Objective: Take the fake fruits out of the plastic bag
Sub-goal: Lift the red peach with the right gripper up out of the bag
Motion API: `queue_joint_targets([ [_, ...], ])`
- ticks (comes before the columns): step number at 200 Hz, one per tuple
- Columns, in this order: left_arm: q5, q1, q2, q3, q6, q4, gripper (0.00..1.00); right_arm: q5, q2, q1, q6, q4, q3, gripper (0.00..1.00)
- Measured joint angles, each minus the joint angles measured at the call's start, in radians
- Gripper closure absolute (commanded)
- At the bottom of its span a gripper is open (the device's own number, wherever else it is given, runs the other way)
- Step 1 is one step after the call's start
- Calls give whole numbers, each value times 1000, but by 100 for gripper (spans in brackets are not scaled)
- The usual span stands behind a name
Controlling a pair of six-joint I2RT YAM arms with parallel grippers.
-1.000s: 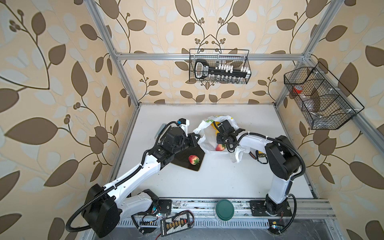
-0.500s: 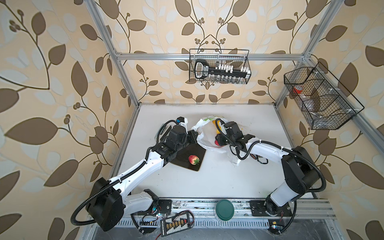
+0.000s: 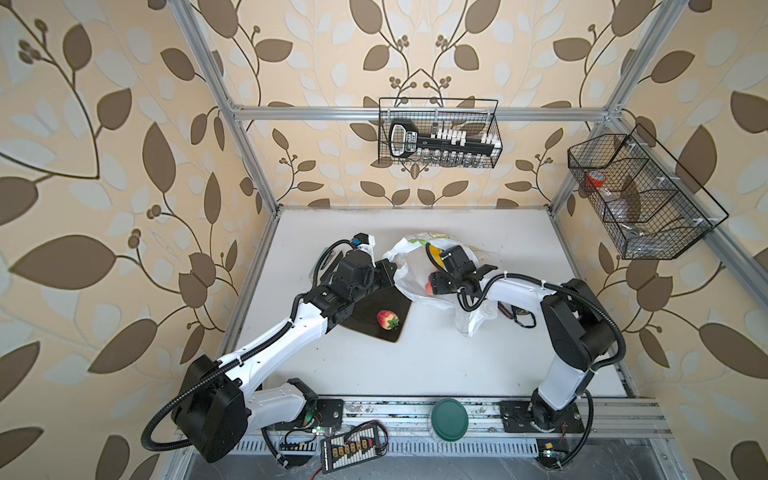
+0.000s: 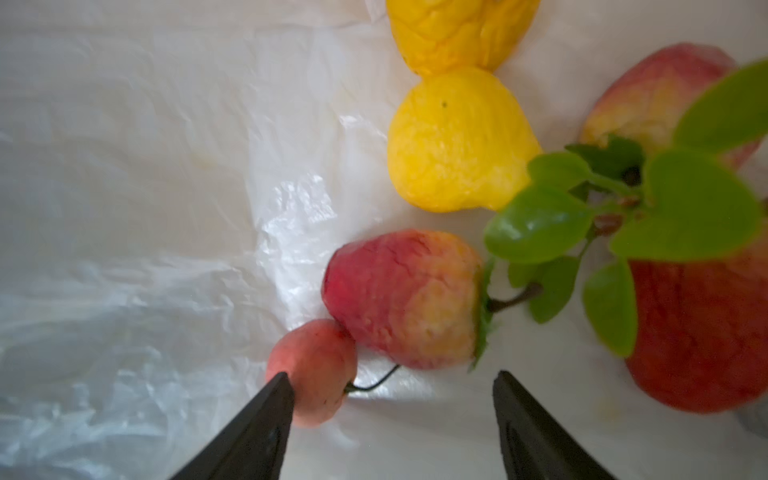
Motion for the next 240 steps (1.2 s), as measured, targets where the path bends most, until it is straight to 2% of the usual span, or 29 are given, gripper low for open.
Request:
queue_joint_targets([
  [32, 0, 0, -2, 0, 0, 0, 100, -20, 46, -2, 8, -3, 60, 30],
  [85, 1, 0, -3, 0, -2, 1, 100, -83, 48, 31, 23, -18, 62, 42],
  [188, 4, 0, -3, 0, -4, 1, 100, -85, 114, 63, 39, -60, 60, 45],
  [224, 4, 0, -3, 0, -6, 1, 100, -74, 115, 78, 41, -62, 61, 54],
  [240, 4, 0, -3, 0, -8, 1, 100, -68, 115, 82, 34, -67, 61, 62],
])
